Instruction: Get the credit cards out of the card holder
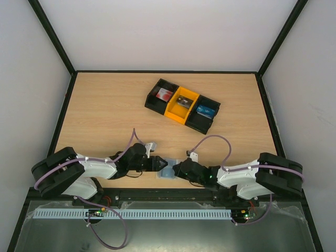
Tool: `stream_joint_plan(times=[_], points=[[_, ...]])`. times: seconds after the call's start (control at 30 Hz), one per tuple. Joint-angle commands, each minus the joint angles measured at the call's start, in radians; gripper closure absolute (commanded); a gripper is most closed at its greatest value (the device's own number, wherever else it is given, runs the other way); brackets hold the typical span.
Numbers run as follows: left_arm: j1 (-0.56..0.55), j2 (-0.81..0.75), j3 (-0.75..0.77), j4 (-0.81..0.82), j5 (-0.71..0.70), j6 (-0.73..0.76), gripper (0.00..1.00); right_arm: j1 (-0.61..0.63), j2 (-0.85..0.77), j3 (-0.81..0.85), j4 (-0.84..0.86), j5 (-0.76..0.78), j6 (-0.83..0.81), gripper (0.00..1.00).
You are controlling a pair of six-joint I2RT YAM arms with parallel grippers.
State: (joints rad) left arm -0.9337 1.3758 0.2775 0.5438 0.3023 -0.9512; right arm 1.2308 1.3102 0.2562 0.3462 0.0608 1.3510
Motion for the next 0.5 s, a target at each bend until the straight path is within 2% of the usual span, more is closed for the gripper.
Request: stream_joint_plan(times=[0.0, 0.47], points=[[-0.005, 0.005, -0.022, -0.025, -0.009, 0.012, 0.43, 0.006, -0.007, -0.074, -0.004, 0.044, 0.031, 0.97], [-0.006, 0.003, -0.023, 0.014, 0.019, -0.004, 0.43, 0.006, -0.036, -0.139, 0.088, 0.050, 0.074, 0.98]])
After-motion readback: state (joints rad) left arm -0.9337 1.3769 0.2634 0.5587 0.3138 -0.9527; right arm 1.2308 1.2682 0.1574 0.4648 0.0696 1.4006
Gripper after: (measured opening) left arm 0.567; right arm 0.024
